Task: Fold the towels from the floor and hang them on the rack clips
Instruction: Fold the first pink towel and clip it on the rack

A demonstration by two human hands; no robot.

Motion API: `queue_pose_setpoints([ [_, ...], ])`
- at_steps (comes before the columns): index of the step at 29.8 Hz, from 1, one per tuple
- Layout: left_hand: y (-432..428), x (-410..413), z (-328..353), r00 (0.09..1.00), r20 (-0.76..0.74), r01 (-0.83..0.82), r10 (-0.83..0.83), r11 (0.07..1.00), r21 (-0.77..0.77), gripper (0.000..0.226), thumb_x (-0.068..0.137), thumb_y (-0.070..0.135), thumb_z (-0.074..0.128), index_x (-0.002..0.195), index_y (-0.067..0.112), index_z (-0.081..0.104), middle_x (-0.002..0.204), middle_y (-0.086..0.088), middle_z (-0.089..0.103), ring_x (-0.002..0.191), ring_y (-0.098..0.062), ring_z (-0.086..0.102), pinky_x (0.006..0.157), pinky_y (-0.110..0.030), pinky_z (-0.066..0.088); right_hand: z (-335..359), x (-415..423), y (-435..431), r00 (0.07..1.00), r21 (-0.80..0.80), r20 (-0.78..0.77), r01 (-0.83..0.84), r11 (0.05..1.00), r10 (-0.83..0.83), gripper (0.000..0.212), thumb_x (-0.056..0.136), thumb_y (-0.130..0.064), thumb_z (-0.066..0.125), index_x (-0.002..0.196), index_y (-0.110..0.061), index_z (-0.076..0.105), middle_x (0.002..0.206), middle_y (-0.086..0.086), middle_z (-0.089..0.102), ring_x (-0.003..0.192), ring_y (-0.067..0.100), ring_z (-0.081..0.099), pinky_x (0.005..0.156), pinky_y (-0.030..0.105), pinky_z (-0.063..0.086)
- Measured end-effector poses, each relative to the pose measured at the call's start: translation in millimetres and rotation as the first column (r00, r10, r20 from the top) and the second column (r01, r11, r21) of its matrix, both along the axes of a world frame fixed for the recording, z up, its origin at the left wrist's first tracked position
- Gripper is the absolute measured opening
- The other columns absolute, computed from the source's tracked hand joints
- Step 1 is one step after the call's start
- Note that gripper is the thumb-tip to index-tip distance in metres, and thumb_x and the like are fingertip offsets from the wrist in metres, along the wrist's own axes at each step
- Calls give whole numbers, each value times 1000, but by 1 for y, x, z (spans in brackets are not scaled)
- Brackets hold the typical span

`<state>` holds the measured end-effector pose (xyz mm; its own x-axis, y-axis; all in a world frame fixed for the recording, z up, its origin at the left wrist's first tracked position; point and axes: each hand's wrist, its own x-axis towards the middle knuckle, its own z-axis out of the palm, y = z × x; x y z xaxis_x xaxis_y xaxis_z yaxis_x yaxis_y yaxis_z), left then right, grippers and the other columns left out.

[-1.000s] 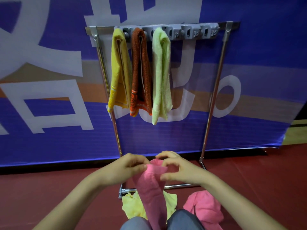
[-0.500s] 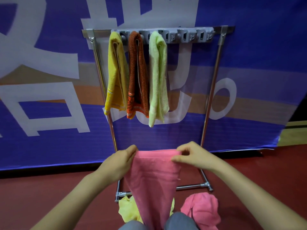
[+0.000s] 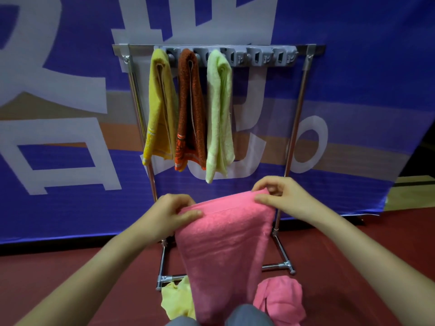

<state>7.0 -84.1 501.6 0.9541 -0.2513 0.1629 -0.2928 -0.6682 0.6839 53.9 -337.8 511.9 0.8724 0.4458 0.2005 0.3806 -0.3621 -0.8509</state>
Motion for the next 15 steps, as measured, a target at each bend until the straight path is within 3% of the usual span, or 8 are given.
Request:
queue_pose_setpoints([
  [3, 3, -3, 5, 998, -56, 17, -14, 998, 58, 13, 84, 23, 60, 73, 17, 62, 63, 4, 59, 49, -3, 57, 46, -16, 46, -3, 0, -3, 999, -45, -35, -6, 999, 4, 23, 78, -6, 66, 97, -17, 61, 56, -3, 40, 49, 4, 38, 52, 12, 33],
  [6, 3, -3, 5, 999, 16, 39, -48, 929, 367, 25, 90, 30, 49, 86, 10, 63, 67, 6, 57, 57, -8, 54, 56, -17, 43, -5, 0, 0, 999, -94, -48, -12, 995, 7, 21, 76, -7, 68, 96, -11, 68, 74, -3, 64, 64, -3, 58, 65, 8, 45],
  [9, 1, -2, 2, 992, 121, -33, -42, 827, 561, 34, 95, 34, 35, 93, 8, 57, 76, 1, 59, 70, -14, 56, 65, -26, 41, -7, -2, 3, 998, -92, -56, 0, 996, -5, 3, 75, -9, 69, 77, -12, 69, 73, 3, 65, 67, 2, 57, 66, 17, 45],
  [12, -1, -3, 1, 991, 130, -87, 20, 844, 530, 31, 95, 33, 32, 87, 11, 52, 79, -3, 57, 75, -22, 56, 67, -32, 41, -7, 0, 5, 998, -76, -32, 57, 995, -59, 7, 75, -13, 70, 71, -8, 67, 65, -1, 62, 63, 1, 56, 63, 15, 44],
  [15, -5, -2, 7, 996, 36, -88, 81, 953, 290, 31, 94, 30, 39, 89, 8, 61, 78, -5, 62, 74, -22, 61, 69, -35, 51, -6, 2, 5, 991, -41, -18, 131, 991, -132, 10, 76, -16, 69, 69, -9, 66, 65, 0, 63, 63, 2, 57, 63, 16, 45],
])
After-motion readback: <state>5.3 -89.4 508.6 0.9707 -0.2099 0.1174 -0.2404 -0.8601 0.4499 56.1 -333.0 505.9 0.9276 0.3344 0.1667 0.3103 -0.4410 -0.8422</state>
